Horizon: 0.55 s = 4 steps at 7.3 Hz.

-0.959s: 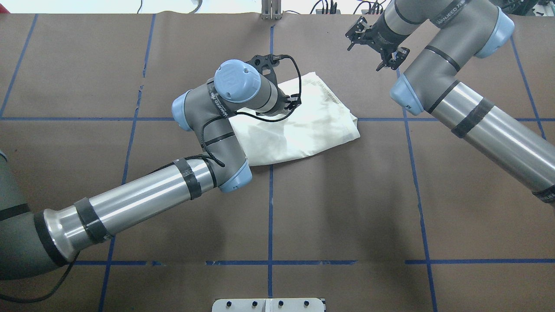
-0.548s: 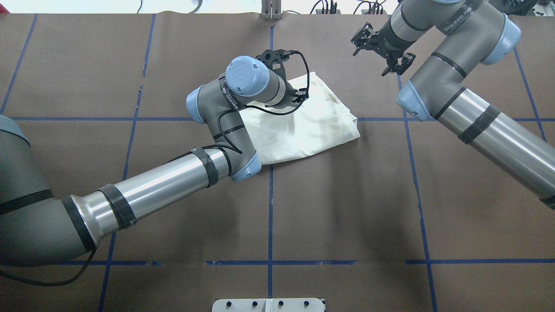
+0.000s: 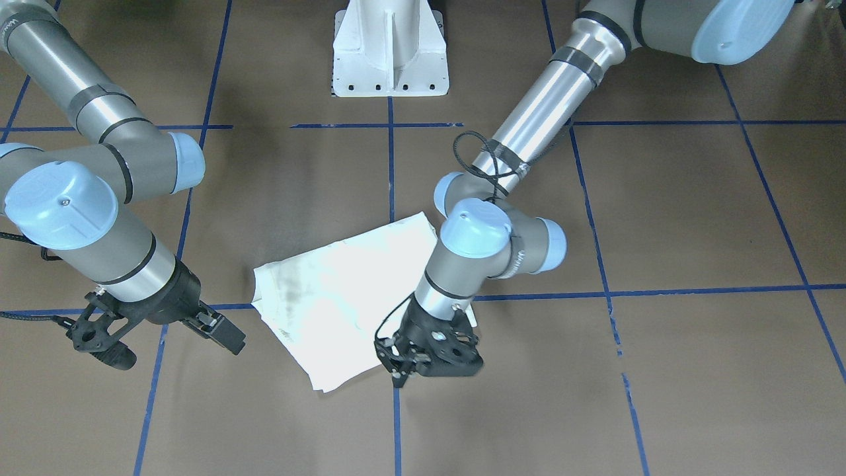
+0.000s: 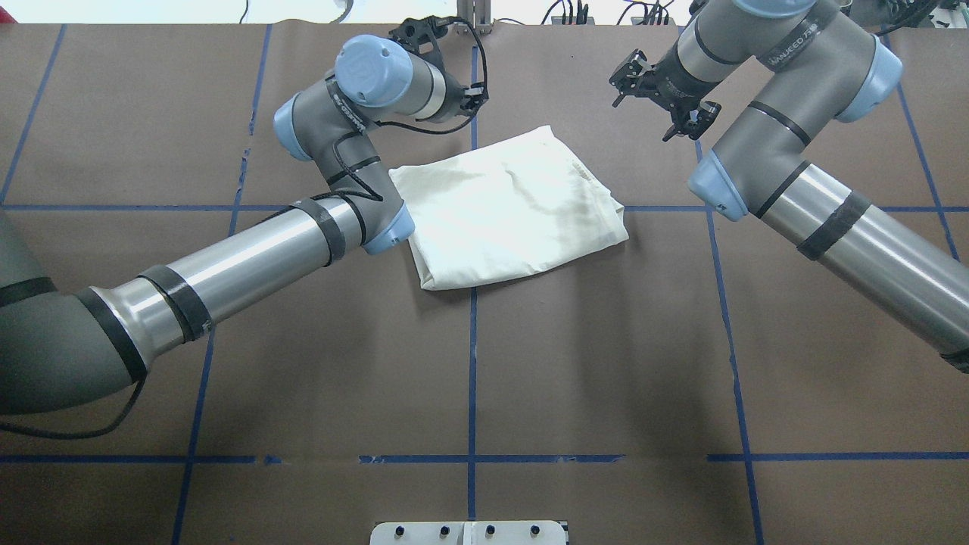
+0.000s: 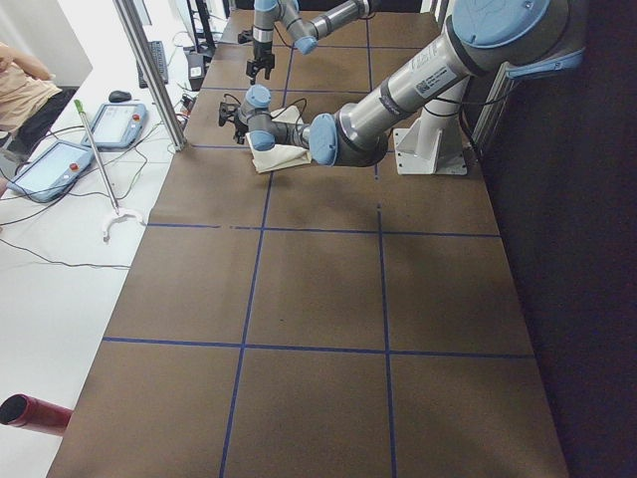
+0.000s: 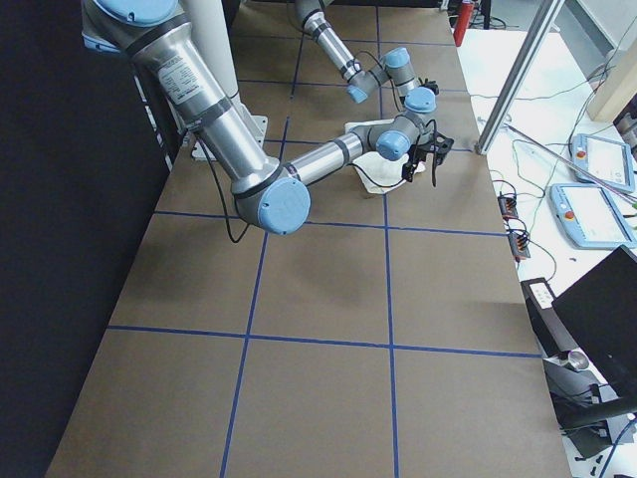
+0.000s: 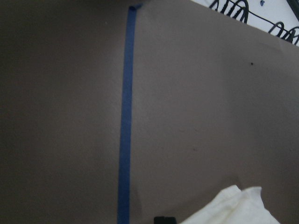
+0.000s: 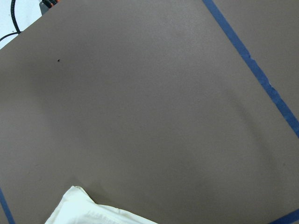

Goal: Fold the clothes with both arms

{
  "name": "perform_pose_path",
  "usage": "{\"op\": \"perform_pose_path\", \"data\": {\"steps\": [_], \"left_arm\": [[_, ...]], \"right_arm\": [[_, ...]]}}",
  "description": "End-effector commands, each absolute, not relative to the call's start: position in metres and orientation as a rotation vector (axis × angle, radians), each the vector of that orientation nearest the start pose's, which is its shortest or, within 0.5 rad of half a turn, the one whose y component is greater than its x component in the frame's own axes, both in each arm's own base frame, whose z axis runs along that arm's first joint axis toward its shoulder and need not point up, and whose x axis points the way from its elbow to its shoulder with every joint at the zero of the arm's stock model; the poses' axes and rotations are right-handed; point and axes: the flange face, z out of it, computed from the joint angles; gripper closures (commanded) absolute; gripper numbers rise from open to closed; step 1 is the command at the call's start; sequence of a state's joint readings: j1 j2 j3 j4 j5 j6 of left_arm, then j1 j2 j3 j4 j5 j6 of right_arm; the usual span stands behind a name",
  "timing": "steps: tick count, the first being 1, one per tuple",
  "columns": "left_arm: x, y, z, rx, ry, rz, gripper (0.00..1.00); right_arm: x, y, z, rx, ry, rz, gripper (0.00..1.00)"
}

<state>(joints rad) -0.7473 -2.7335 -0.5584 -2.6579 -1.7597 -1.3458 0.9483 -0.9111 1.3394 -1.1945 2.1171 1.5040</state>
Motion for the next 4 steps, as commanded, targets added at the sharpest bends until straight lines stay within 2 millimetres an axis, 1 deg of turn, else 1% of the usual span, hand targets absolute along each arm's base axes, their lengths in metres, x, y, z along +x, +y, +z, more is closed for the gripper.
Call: {"op": "perform_pose_path", "data": {"steps": [1,2,3,4], "left_arm": [[0.558,-0.695,0.162,0.378,1.296,-0.37,1.0],[0.542,-0.666,0.157,0.319,1.326,-0.362,1.0],[0.547,-0.607,0.171,0.253,1.305,-0.32,1.0],[0.548,-0.571,0.175,0.221,1.291,-0.298,1.0]], "right_arm": [[-0.372,-0.654,0.318,-0.066,-0.954,0.589,0.0],[-0.372,-0.654,0.319,-0.068,-0.953,0.589,0.0],[-0.372,-0.654,0.32,-0.068,-0.952,0.59,0.0],[-0.373,-0.654,0.319,-0.069,-0.953,0.587,0.0]]}}
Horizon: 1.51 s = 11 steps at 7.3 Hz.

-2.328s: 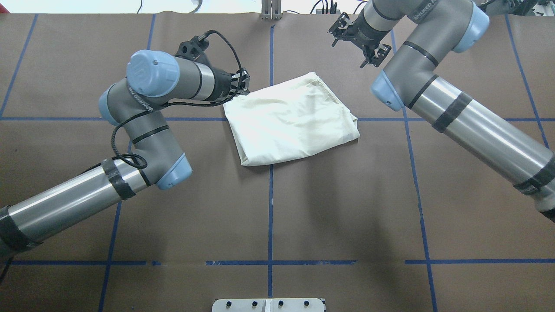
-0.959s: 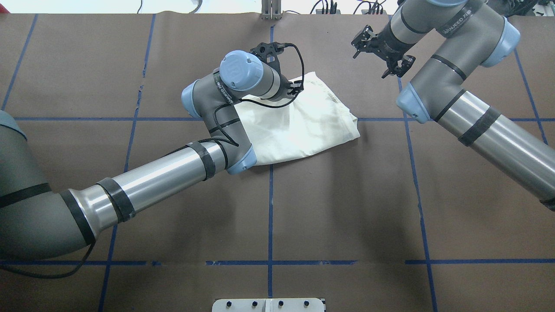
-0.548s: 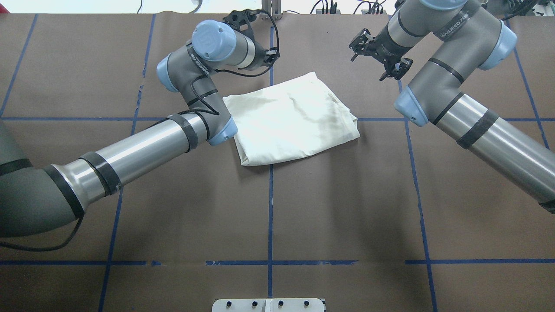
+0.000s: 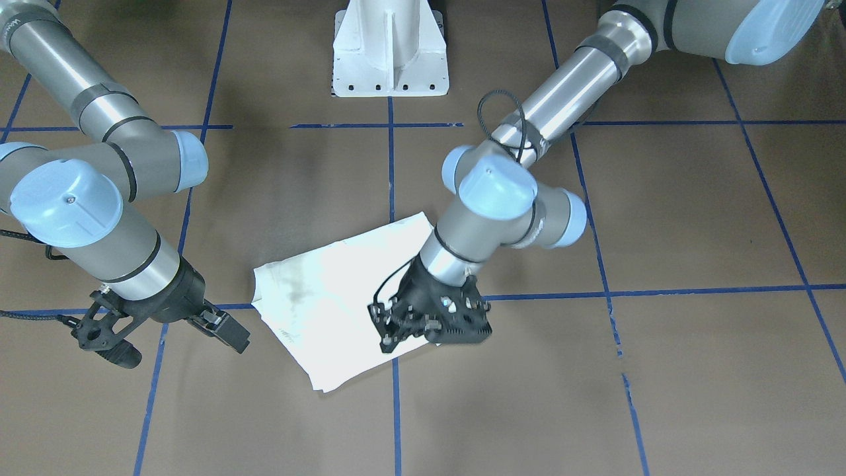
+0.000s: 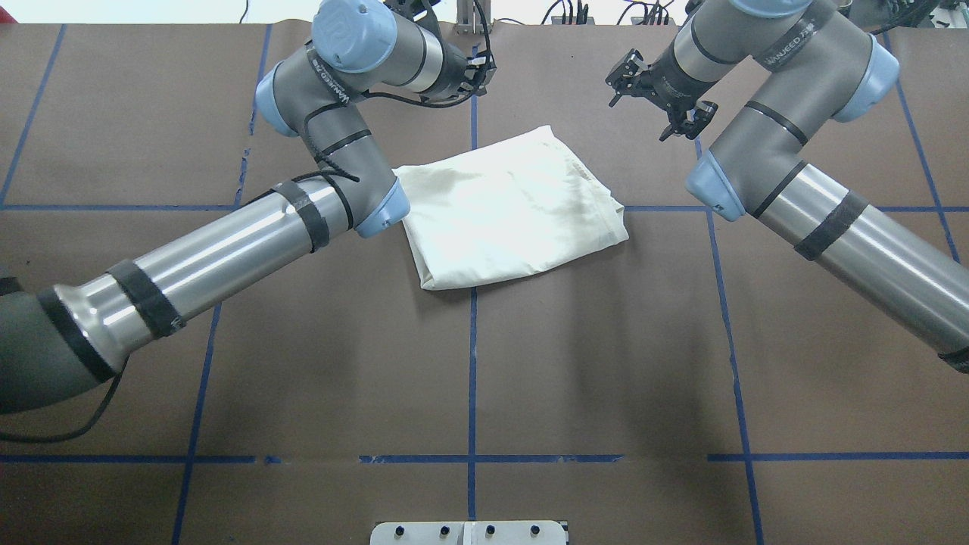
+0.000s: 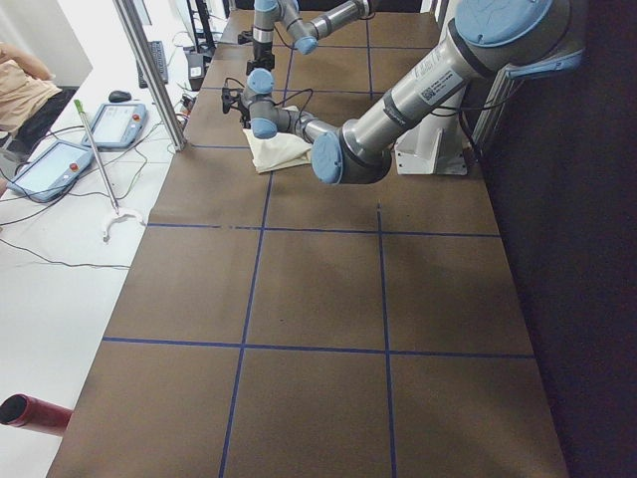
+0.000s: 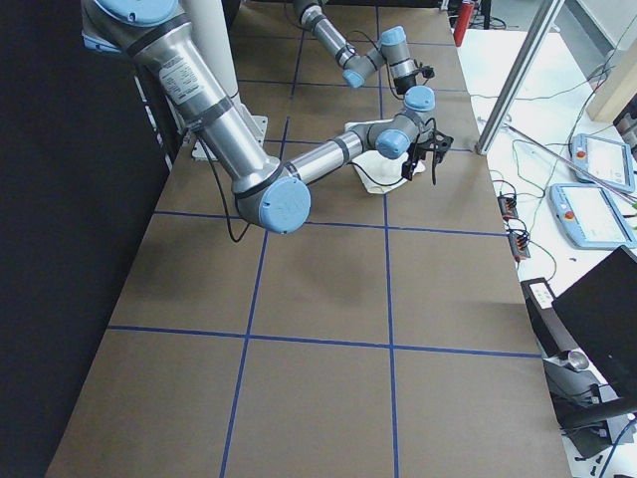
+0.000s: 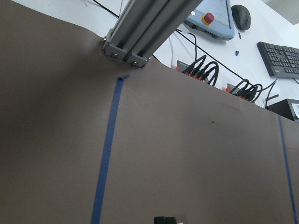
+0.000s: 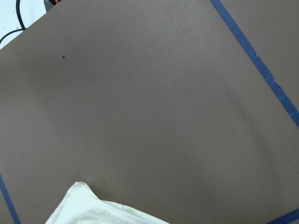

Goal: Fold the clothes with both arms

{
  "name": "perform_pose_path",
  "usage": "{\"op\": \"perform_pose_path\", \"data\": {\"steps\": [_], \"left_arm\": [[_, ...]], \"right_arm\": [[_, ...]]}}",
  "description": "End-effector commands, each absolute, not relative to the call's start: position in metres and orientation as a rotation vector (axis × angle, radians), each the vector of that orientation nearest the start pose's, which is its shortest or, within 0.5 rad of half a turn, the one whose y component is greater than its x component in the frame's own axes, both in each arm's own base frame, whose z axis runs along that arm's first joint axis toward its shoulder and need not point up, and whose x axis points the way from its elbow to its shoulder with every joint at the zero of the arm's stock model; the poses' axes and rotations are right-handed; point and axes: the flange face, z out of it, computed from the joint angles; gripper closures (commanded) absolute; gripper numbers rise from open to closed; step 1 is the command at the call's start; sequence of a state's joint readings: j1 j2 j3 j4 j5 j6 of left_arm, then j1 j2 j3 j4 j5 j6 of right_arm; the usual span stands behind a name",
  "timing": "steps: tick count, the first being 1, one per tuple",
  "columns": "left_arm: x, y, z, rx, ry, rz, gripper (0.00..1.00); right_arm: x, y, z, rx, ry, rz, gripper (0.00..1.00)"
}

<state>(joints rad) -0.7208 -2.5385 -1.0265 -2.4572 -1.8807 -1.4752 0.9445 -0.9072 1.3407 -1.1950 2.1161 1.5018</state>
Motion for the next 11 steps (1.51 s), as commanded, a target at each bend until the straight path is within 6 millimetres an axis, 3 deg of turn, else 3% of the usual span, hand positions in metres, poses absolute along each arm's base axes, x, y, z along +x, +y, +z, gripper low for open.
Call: {"op": "perform_pose_path", "data": {"steps": [1,2,4,5,6,8,9,11], "left_arm": [[0.562,-0.544,0.17,0.167,1.271,-0.296,1.0],[0.578,-0.52,0.191,0.089,1.259,-0.337,1.0],[0.572,-0.488,0.247,0.063,1.222,-0.323,1.0],[0.58,-0.478,0.256,0.049,1.21,-0.311,1.0],[0.578,-0.476,0.251,0.049,1.216,-0.309,1.0],[0.567,-0.465,0.272,0.04,1.203,-0.306,1.0],[0.566,-0.444,0.28,0.027,1.207,-0.283,1.0],[0.558,-0.437,0.283,0.025,1.21,-0.272,1.0]], "right_arm": [[-0.372,-0.654,0.317,-0.068,-0.956,0.589,0.0],[-0.372,-0.653,0.316,-0.066,-0.959,0.586,0.0],[-0.371,-0.653,0.318,-0.068,-0.956,0.587,0.0],[-0.371,-0.653,0.317,-0.067,-0.958,0.586,0.0],[-0.372,-0.653,0.316,-0.066,-0.959,0.586,0.0],[-0.372,-0.653,0.316,-0.066,-0.959,0.586,0.0],[-0.372,-0.653,0.316,-0.066,-0.959,0.586,0.0],[-0.372,-0.653,0.315,-0.066,-0.959,0.586,0.0]]}}
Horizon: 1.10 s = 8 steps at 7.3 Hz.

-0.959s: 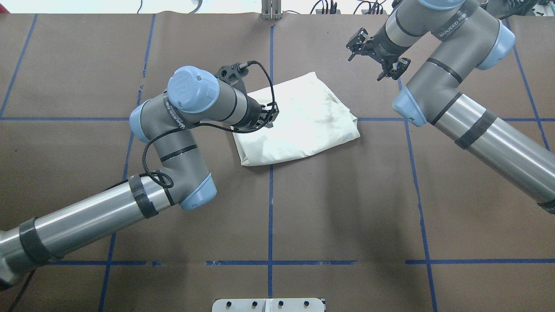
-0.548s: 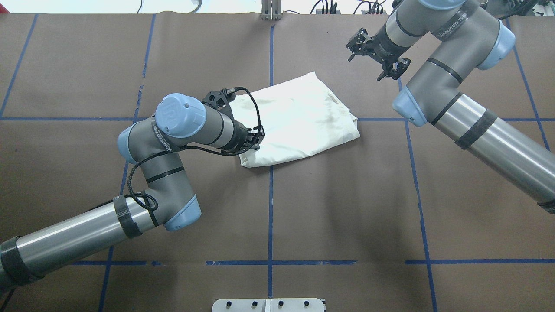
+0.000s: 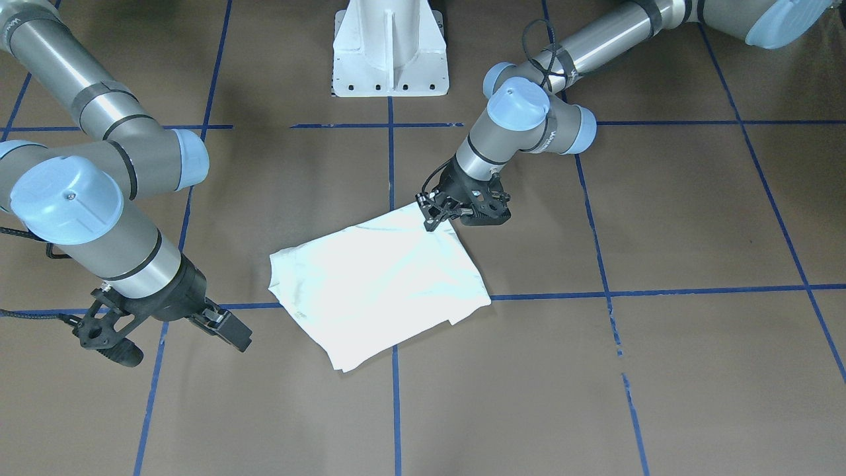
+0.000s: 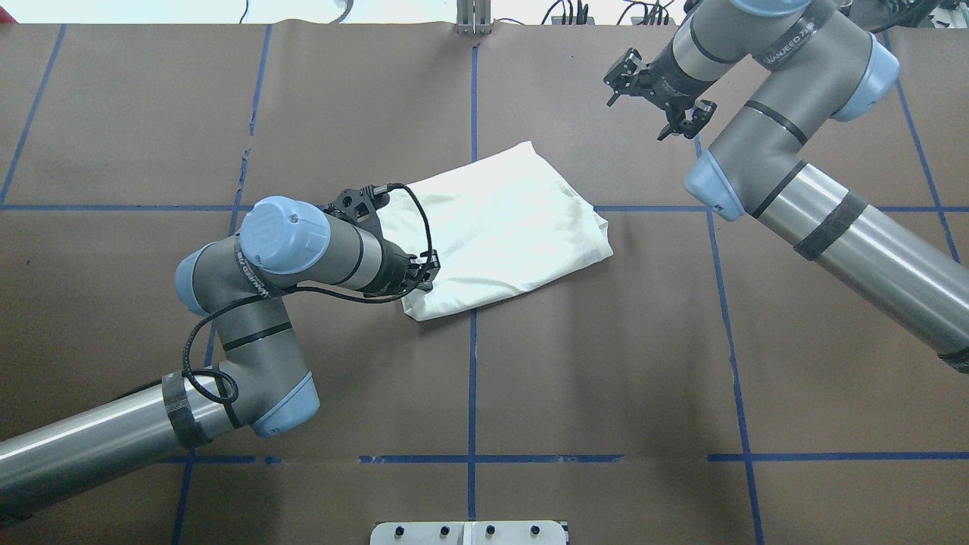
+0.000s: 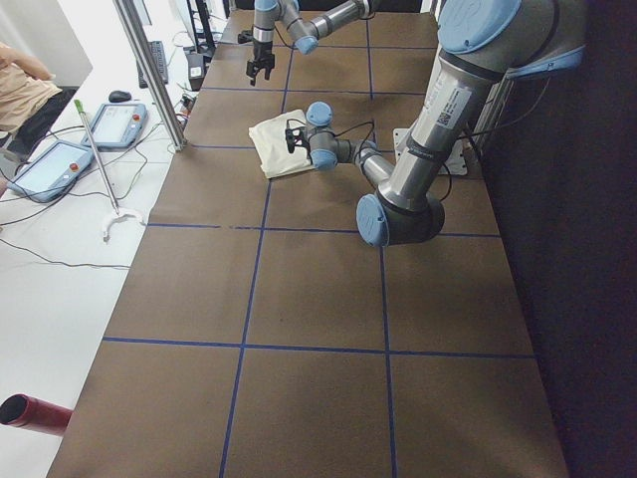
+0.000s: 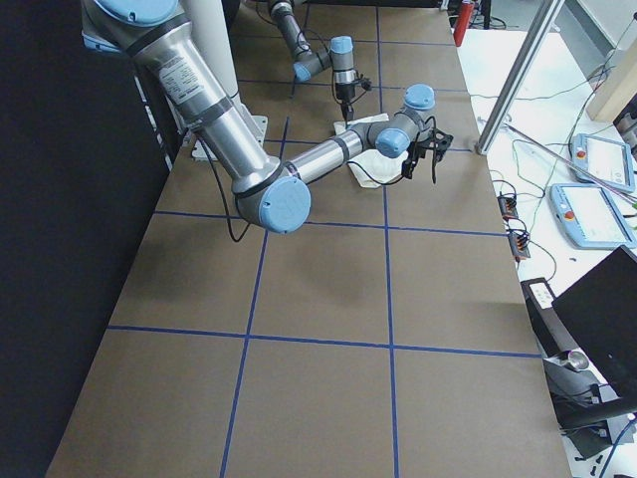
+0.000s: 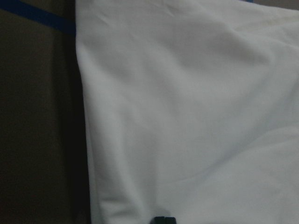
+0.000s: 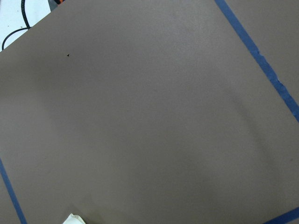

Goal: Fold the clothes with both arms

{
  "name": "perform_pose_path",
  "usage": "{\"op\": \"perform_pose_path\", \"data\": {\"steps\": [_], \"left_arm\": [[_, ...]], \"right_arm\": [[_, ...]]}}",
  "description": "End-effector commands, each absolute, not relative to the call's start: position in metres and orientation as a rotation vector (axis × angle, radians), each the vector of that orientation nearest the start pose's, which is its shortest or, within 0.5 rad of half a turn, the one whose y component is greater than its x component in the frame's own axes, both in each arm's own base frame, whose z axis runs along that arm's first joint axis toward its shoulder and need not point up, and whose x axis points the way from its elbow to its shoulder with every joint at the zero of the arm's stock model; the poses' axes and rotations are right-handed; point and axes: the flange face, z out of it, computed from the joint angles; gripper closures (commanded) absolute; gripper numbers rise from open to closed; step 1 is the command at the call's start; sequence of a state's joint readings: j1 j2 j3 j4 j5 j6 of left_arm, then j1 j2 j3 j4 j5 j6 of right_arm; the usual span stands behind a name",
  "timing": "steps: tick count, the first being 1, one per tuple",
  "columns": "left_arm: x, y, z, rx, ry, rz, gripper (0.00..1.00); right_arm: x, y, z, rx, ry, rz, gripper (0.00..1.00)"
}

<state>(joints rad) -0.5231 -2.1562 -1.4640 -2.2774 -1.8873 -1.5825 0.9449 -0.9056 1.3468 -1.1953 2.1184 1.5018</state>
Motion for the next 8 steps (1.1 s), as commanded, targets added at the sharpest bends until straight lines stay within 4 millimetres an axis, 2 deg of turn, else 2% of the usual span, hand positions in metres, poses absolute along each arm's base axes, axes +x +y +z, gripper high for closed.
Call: {"op": "perform_pose_path", "data": {"steps": [1,3,4,6,8], "left_arm": [[0.55,-0.432,0.289,0.023,1.208,-0.272,1.0],[0.526,-0.427,0.312,0.068,1.168,-0.181,1.0],[0.518,-0.422,0.309,0.081,1.141,-0.152,1.0],[0.496,-0.423,0.284,0.104,1.043,-0.094,1.0],[0.502,-0.42,0.257,0.087,1.07,-0.121,1.0]], "right_arm": [[-0.372,-0.653,0.314,-0.066,-0.96,0.585,0.0],[-0.372,-0.653,0.315,-0.066,-0.959,0.586,0.0],[-0.372,-0.653,0.315,-0.066,-0.959,0.586,0.0],[-0.372,-0.653,0.312,-0.066,-0.963,0.585,0.0],[-0.371,-0.652,0.308,-0.062,-0.969,0.582,0.0]]}}
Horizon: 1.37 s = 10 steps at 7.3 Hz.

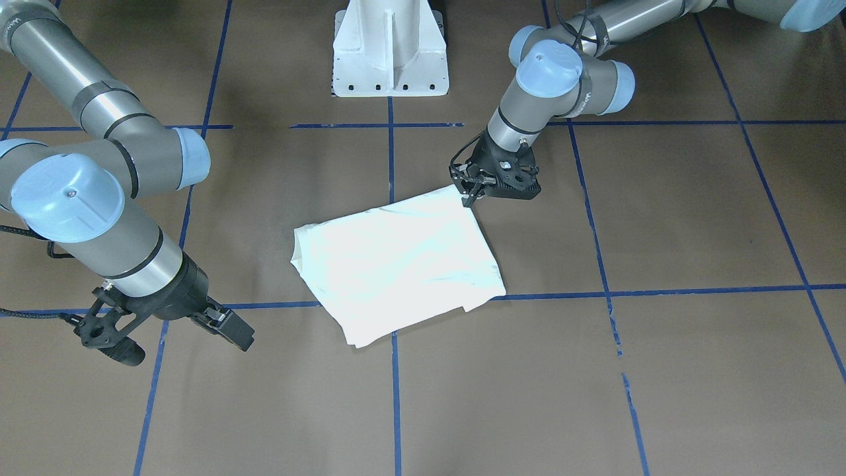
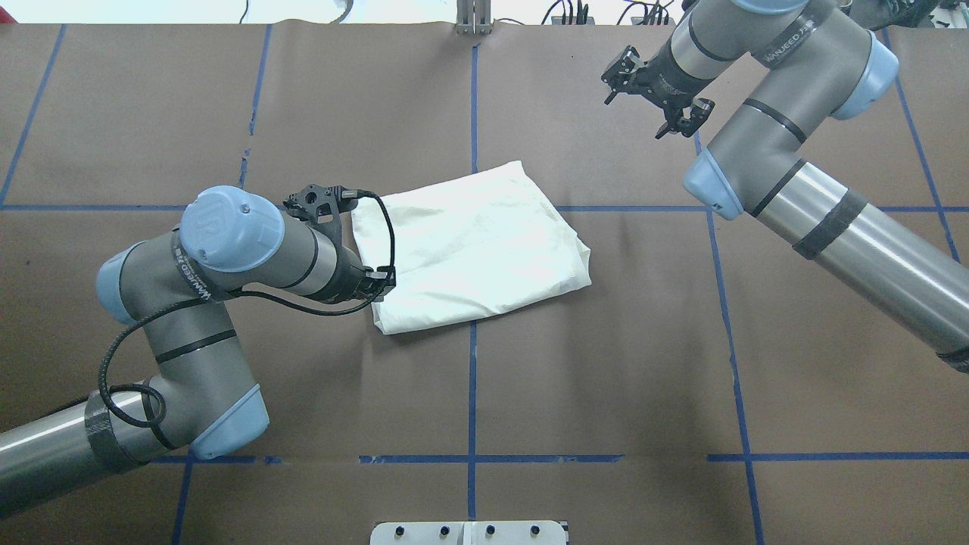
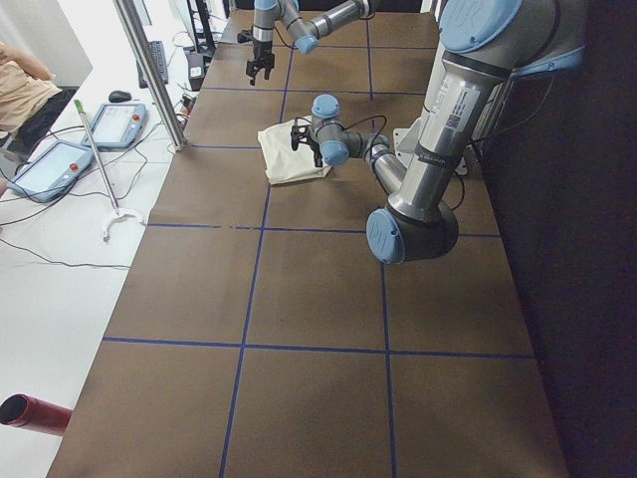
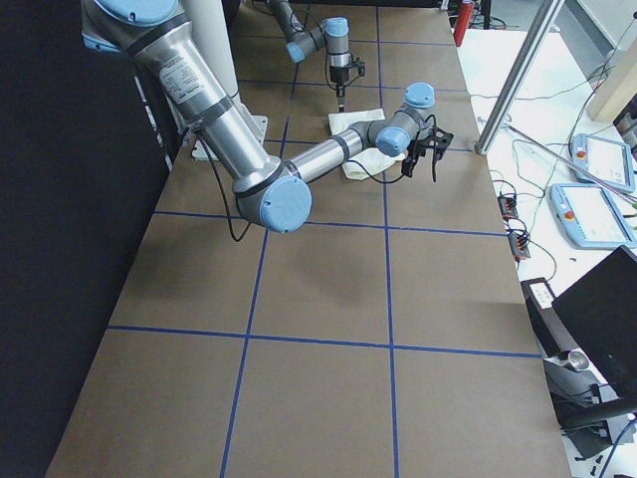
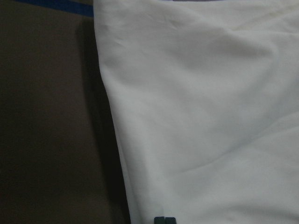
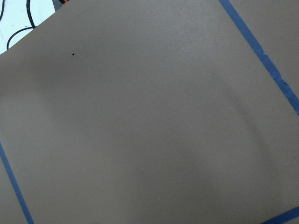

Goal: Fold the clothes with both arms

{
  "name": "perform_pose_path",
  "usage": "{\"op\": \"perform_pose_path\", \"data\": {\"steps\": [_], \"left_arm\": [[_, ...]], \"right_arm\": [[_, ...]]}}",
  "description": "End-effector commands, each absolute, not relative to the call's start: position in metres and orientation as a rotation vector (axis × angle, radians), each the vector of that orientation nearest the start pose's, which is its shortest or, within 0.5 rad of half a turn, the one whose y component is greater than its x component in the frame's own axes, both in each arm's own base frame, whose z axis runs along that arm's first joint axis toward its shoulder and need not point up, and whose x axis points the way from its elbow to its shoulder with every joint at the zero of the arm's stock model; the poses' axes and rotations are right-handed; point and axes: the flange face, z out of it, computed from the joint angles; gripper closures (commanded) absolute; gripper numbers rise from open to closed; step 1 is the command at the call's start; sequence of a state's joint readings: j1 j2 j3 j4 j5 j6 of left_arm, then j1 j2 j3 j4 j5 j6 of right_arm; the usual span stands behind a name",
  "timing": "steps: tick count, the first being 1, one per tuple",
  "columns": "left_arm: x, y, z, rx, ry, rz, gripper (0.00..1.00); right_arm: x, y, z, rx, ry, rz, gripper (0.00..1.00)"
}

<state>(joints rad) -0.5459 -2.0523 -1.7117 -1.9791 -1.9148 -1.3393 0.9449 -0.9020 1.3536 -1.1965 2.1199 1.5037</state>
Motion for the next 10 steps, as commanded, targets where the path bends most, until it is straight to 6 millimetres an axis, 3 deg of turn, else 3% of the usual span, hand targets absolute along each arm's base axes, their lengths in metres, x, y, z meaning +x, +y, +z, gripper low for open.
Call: {"op": "perform_pose_path", "data": {"steps": [1,4,10], "left_arm": [[0.513,-0.411,0.261,0.066,1.068,-0.121,1.0],[0.527,-0.402,0.277,0.048,1.042,-0.103,1.0],[0.524,-0.398,0.299,0.032,1.012,-0.104,1.0]], "right_arm": [[-0.371,-0.652,0.309,-0.063,-0.968,0.582,0.0],[-0.37,-0.651,0.309,-0.063,-0.969,0.583,0.0],[-0.37,-0.65,0.305,-0.061,-0.974,0.585,0.0]]}}
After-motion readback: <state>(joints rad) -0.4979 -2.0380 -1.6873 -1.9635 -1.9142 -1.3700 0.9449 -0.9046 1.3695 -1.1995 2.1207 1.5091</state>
